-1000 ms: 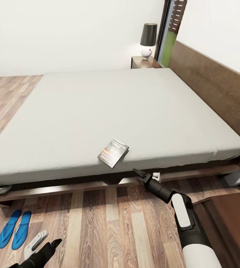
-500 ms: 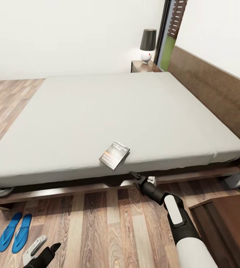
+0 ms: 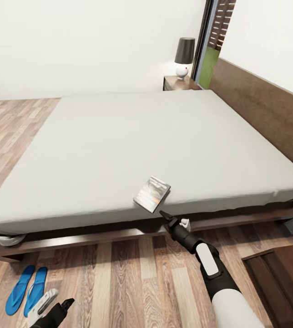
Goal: In the bedroom, move the book from the bed onto either nightstand, and place the two sandals side by side next to the bed.
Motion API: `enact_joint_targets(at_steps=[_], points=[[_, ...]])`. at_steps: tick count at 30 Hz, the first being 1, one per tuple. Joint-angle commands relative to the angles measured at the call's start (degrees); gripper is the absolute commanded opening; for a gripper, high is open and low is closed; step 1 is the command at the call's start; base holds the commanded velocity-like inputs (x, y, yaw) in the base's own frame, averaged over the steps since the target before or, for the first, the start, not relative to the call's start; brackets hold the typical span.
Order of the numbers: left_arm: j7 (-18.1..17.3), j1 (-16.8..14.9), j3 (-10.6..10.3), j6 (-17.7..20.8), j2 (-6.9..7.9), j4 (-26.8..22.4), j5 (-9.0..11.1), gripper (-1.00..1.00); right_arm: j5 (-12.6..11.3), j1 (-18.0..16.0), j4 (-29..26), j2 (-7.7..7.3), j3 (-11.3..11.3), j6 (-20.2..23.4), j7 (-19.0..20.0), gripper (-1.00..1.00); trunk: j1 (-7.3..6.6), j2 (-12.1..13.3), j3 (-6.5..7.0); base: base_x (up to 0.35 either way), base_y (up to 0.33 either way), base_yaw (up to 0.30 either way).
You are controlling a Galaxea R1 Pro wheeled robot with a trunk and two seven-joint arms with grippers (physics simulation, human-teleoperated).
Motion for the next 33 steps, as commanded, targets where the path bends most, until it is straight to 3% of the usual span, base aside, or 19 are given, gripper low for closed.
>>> enact_joint_targets(at_steps=[1, 9, 30, 33], points=[[0.30, 0.00, -0.04, 0.05, -0.01, -0.09, 0.46, 1.00, -0.47, -0.04, 0.24, 0.07, -0.27, 0.33, 0.47, 1.00, 0.00, -0.02, -0.03, 0.022, 0.047, 0.000], [0.33, -0.02, 0.42, 0.15, -1.32, -0.48, 1.06, 1.00, -1.31, -0.05, 1.24, 0.07, -0.13, -0.22, 2.33, 1.00, 1.32, -2.43, -1.10, 0.007, 0.015, 0.000], [0.23, -0.04, 0.49, 0.06, -1.61, -0.17, 0.96, 1.00, -1.35, -0.39, 1.09, 0.02, 0.03, 0.24, 2.52, 1.00, 5.93, -10.85, -4.87, 0.000, 0.000, 0.000], [0.27, -0.05, 0.48, 0.02, -1.61, -0.17, 0.90, 1.00, -1.37, -0.40, 1.07, 0.01, -0.01, 0.21, 2.54, 1.00, 5.93, -10.85, -4.87, 0.000, 0.000, 0.000]])
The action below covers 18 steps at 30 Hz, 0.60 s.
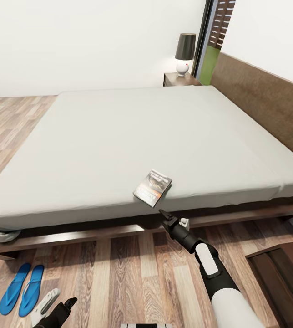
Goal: In the bedroom, move the book from the bed onto either nightstand, and place the two sandals side by side next to the bed.
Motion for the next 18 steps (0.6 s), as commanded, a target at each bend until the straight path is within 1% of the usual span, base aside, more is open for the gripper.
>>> enact_joint_targets(at_steps=[1, 4, 9, 13, 18], points=[[0.30, 0.01, -0.07, 0.03, 0.04, -0.08, 0.18, 1.00, -0.23, -0.03, -0.01, 0.06, -0.29, 0.44, 0.08, 1.00, 0.00, -0.02, -0.03, 0.000, 0.000, 0.000], [0.28, 0.02, -0.25, 0.01, 0.04, 0.12, -0.11, 1.00, -0.25, -0.03, -0.02, 0.02, -0.38, 0.37, 0.11, 1.00, 0.00, -0.02, -0.03, 0.000, 0.000, 0.000], [0.24, 0.04, -0.55, 0.05, 0.04, 2.51, -0.36, 1.00, -0.26, -0.04, -0.02, -0.01, -0.44, 0.30, 0.13, 1.00, 0.00, -0.02, -0.03, 0.032, 0.009, 0.000], [0.14, 0.04, -0.75, 0.06, 0.04, 4.23, -0.43, 1.00, -0.27, -0.04, -0.02, -0.03, -0.46, 0.28, 0.16, 1.00, 0.00, -0.02, -0.03, 0.176, 0.093, 0.000], [0.12, 0.04, -0.81, 0.07, 0.04, 4.78, -0.45, 1.00, -0.27, -0.04, -0.02, -0.03, -0.47, 0.27, 0.21, 1.00, 0.00, -0.02, -0.03, 0.197, 0.110, 0.000]])
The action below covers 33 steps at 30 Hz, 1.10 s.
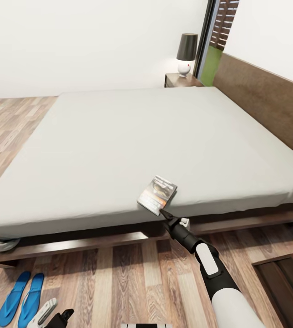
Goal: In the bedroom, move the book from the bed onto either nightstand, and place the two sandals side by side next to the bed.
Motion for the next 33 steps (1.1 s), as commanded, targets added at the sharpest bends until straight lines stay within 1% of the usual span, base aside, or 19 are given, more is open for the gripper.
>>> enact_joint_targets(at_steps=[1, 15, 33], points=[[0.31, 0.00, -0.06, 0.04, 0.04, -0.03, 0.29, 1.00, -0.24, -0.03, -0.01, 0.07, -0.28, 0.47, 0.11, 1.00, 0.01, -0.02, -0.03, 0.099, 0.055, 0.000], [0.31, 0.00, 0.01, 0.05, 0.04, 0.30, 0.28, 1.00, -0.24, -0.03, 0.07, 0.07, -0.34, 0.47, 0.28, 1.00, 0.01, -0.02, -0.03, 0.022, 0.014, 0.000], [0.37, 0.00, -0.02, 0.07, 0.04, 0.51, 0.22, 1.00, -0.22, -0.03, 0.09, 0.15, -0.20, 0.38, 0.28, 1.00, 0.01, -0.02, -0.03, 0.014, 0.049, 0.000]])
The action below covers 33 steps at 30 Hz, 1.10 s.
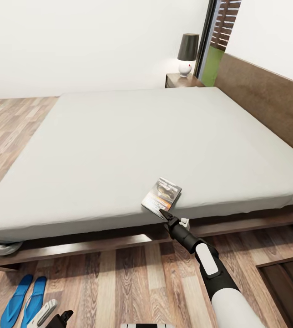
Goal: In the bedroom, move the book from the bed onto either nightstand, and place the two sandals side by side next to the bed.
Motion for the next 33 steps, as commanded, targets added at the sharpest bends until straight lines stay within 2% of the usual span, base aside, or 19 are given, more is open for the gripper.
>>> enact_joint_targets(at_steps=[1, 33], points=[[0.32, -0.01, -0.07, 0.03, 0.04, -0.07, 0.28, 1.00, -0.21, -0.03, -0.02, 0.07, -0.28, 0.47, 0.06, 1.00, 0.01, -0.02, -0.03, 0.050, 0.082, 0.000], [0.33, -0.01, -0.11, 0.10, 0.04, -0.03, 0.29, 1.00, -0.21, -0.03, 0.00, 0.07, -0.27, 0.38, 0.06, 1.00, 0.01, -0.02, -0.03, 0.023, 0.009, 0.000]])
